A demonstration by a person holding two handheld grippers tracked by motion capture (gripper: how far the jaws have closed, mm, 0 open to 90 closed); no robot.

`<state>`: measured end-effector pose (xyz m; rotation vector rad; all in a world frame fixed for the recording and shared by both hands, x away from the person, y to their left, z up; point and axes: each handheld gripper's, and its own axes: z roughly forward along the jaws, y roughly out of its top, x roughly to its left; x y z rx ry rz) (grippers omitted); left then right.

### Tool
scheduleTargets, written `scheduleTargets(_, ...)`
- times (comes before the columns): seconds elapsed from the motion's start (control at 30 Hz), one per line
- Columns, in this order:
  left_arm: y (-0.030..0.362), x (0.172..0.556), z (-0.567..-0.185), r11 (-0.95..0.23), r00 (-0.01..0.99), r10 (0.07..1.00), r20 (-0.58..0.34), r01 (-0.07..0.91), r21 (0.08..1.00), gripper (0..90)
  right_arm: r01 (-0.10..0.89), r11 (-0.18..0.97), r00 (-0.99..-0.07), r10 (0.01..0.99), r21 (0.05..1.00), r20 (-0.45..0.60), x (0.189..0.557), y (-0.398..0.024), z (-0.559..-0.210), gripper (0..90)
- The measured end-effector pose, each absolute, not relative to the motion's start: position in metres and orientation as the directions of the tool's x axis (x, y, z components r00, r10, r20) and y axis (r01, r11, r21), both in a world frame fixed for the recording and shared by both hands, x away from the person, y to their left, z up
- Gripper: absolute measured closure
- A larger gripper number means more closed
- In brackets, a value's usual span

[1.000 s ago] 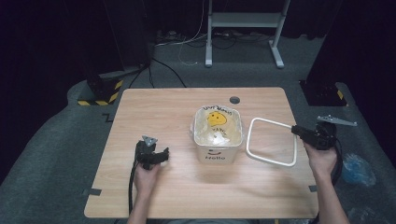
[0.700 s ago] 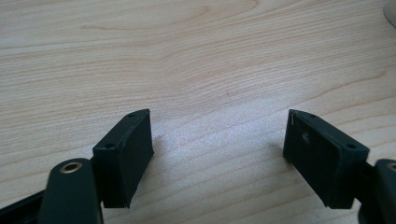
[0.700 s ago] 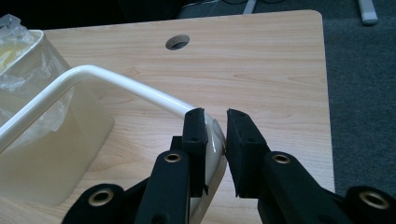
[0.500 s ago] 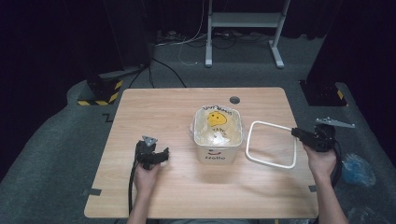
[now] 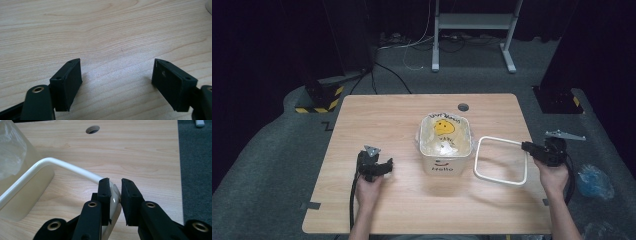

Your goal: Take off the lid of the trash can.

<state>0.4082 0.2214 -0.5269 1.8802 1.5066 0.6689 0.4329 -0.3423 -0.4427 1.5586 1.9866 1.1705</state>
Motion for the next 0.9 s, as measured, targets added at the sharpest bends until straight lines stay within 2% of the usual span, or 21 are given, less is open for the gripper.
scheduleTargets(0.33,0.221,0.408,-0.527,-0.146,0.215,0.977,0.002,0.656,0.74,24.1,0.638,0.095,-0.35,0.92,0.764,0.178,0.438,-0.329,-0.457,77.9)
scheduleTargets(0.9,0.221,0.408,-0.527,-0.142,0.213,0.977,-0.003,0.658,0.74,24.1,0.663,0.091,-0.334,0.924,0.743,0.185,0.444,-0.326,-0.477,77.8)
